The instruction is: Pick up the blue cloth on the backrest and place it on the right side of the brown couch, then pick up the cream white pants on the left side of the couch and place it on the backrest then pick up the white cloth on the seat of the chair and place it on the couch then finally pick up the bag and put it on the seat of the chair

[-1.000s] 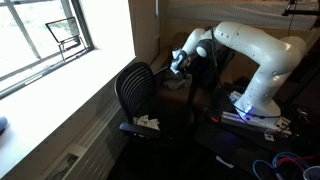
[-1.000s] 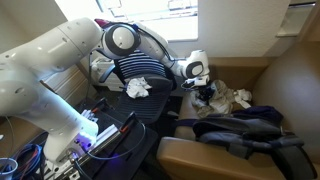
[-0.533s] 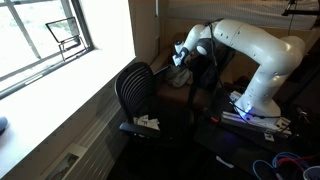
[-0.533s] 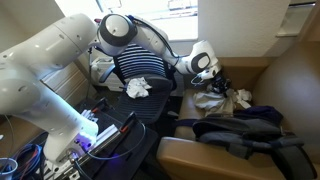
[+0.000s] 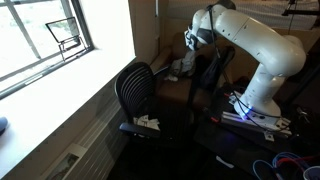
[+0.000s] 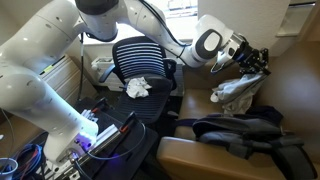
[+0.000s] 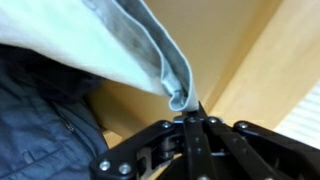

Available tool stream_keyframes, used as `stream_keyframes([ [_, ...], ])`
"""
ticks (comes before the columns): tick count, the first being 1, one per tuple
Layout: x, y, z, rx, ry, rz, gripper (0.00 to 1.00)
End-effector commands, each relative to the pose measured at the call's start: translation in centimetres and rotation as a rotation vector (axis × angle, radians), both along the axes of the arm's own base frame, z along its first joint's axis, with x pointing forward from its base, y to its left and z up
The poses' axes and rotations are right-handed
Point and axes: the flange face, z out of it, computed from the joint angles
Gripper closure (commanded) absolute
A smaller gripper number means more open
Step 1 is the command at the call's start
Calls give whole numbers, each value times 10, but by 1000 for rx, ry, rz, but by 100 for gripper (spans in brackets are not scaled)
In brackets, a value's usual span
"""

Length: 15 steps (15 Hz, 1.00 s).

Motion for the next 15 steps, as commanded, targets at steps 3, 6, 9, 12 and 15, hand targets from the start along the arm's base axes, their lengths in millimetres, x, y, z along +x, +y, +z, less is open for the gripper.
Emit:
stream_keyframes([
  [3, -84, -2, 103, -113, -268, -166, 100],
  [6, -73, -11, 99, -121, -230, -154, 99],
  [9, -71, 2, 106, -138, -240, -87, 100],
  [12, -66, 51, 150, -217, -244, 101, 100],
  [15, -31, 96, 205, -272, -231, 283, 100],
])
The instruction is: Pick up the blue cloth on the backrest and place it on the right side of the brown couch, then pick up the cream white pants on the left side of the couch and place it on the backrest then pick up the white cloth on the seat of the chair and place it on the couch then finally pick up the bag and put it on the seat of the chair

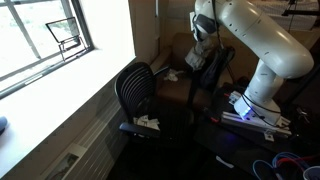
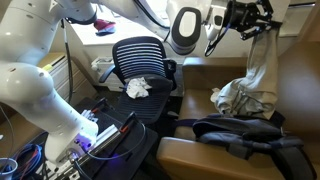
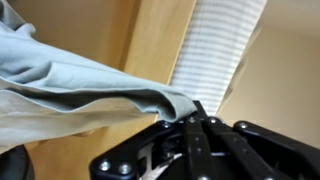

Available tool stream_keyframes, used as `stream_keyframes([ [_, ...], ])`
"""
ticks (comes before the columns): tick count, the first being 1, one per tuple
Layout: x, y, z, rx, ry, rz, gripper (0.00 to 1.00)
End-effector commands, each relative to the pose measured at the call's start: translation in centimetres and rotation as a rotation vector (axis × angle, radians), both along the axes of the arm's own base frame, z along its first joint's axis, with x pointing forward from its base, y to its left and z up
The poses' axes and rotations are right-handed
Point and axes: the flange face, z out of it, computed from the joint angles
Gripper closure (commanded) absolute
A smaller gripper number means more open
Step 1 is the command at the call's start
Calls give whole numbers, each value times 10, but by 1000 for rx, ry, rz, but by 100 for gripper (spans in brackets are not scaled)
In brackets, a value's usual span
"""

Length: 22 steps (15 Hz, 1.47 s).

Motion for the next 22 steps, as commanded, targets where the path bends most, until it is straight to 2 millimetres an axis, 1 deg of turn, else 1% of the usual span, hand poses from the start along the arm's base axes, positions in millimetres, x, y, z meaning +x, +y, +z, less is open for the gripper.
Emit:
stream_keyframes([
  [1, 21, 58, 74, -27, 32, 168, 100],
  [2, 31, 72, 97, -40, 35, 216, 100],
  [5, 46, 120, 167, -90, 11, 353, 100],
  [6, 51, 138, 182, -105, 7, 394, 100],
  [7, 62, 151, 195, -126, -1, 435, 100],
  [8, 59, 134, 175, -121, 5, 369, 99],
  [9, 63, 146, 187, -125, 1, 402, 99],
  [10, 65, 154, 193, -125, -2, 424, 99],
  [12, 65, 156, 195, -122, -3, 433, 99],
  [13, 73, 164, 187, -131, 39, 469, 100],
  [14, 87, 190, 184, -142, 89, 564, 100],
  [16, 109, 240, 166, -142, 139, 656, 100],
  [18, 129, 302, 153, -134, 189, 763, 100],
  [20, 143, 364, 142, -124, 236, 876, 100],
  [21, 148, 397, 138, -115, 255, 935, 100],
  [22, 150, 425, 137, -112, 272, 992, 100],
])
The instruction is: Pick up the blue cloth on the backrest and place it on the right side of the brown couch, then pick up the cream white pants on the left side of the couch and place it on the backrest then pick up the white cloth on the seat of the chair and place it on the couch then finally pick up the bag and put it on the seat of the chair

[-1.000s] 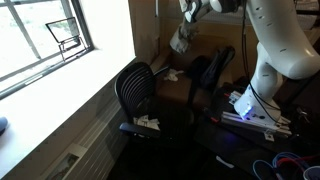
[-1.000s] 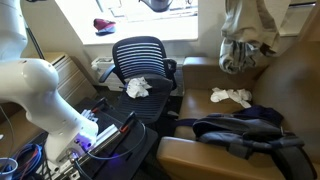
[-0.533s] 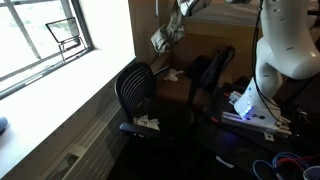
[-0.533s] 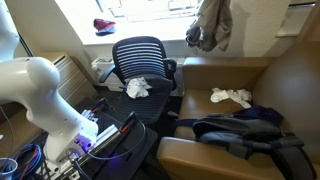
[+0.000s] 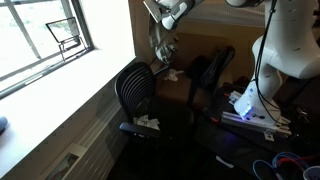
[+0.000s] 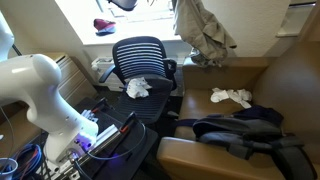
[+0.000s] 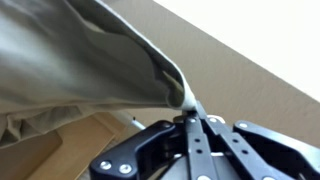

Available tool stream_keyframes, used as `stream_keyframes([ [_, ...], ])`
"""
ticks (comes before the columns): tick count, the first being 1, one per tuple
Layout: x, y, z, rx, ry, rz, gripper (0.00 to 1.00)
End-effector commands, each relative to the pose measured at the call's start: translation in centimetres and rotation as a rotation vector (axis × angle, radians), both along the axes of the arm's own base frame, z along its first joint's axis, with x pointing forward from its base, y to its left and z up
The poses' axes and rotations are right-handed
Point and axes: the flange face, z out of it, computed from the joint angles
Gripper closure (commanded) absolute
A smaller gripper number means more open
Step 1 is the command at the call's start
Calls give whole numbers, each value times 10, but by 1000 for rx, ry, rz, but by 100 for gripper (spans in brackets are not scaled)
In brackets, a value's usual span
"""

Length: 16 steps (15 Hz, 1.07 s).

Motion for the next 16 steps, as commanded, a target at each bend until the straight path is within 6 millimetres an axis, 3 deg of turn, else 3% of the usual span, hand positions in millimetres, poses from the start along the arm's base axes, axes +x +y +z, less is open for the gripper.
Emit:
stream_keyframes([
  [1, 6, 88, 4, -6, 80, 185, 100],
  [3, 2, 133, 8, -19, 112, 294, 100],
  [5, -5, 164, 14, -56, 152, 396, 100],
  [12, -48, 224, 39, -219, 293, 719, 100],
  [16, -77, 268, 12, -217, 366, 880, 100],
])
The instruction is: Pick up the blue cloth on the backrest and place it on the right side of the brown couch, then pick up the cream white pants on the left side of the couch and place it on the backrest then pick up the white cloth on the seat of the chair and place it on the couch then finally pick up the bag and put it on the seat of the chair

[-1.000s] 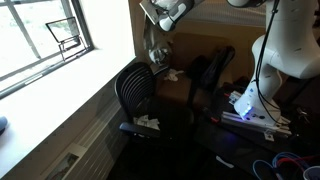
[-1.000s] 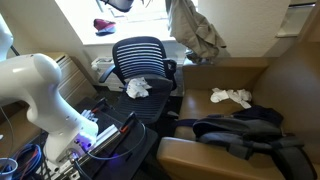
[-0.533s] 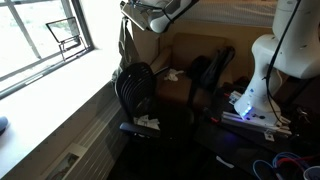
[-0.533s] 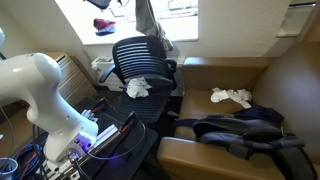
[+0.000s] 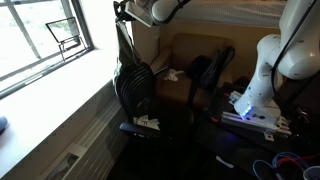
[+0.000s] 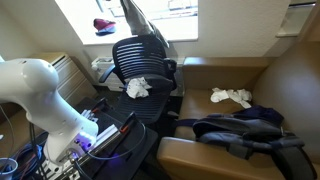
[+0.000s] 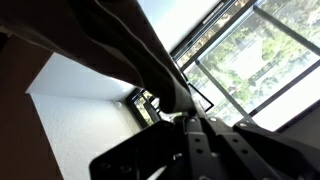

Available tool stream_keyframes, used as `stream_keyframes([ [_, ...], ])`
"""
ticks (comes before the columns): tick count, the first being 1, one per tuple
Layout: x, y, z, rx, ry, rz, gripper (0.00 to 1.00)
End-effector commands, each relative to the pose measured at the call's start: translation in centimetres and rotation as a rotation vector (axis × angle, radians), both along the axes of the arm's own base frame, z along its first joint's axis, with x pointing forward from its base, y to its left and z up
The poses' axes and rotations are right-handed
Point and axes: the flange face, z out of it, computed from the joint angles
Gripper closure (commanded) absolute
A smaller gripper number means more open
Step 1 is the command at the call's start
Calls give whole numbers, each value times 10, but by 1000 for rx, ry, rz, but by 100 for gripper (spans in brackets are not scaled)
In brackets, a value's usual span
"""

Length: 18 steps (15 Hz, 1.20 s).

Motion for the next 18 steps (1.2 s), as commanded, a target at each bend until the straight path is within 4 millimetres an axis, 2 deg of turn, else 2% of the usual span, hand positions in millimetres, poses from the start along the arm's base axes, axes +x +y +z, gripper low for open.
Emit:
stream_keyframes([
  [1, -25, 31, -23, 8, 122, 122, 100],
  [2, -19, 34, -30, 35, 185, 132, 100],
  [3, -3, 21, -42, 72, 256, 114, 78],
  [4, 13, -8, -53, 75, 318, 55, 72],
  [5, -14, 29, -43, 63, 242, 102, 93],
  [8, 9, -13, -54, 67, 302, 40, 72],
  [9, 11, -17, -55, 68, 302, 34, 72],
  [13, 11, -9, -55, 68, 303, 47, 72],
  [14, 10, -9, -55, 68, 302, 48, 47],
  [15, 1, 5, -52, 169, 375, 113, 47],
  [17, -13, -3, -92, 198, 487, 140, 35],
  [18, -18, -5, -106, 226, 539, 161, 27],
])
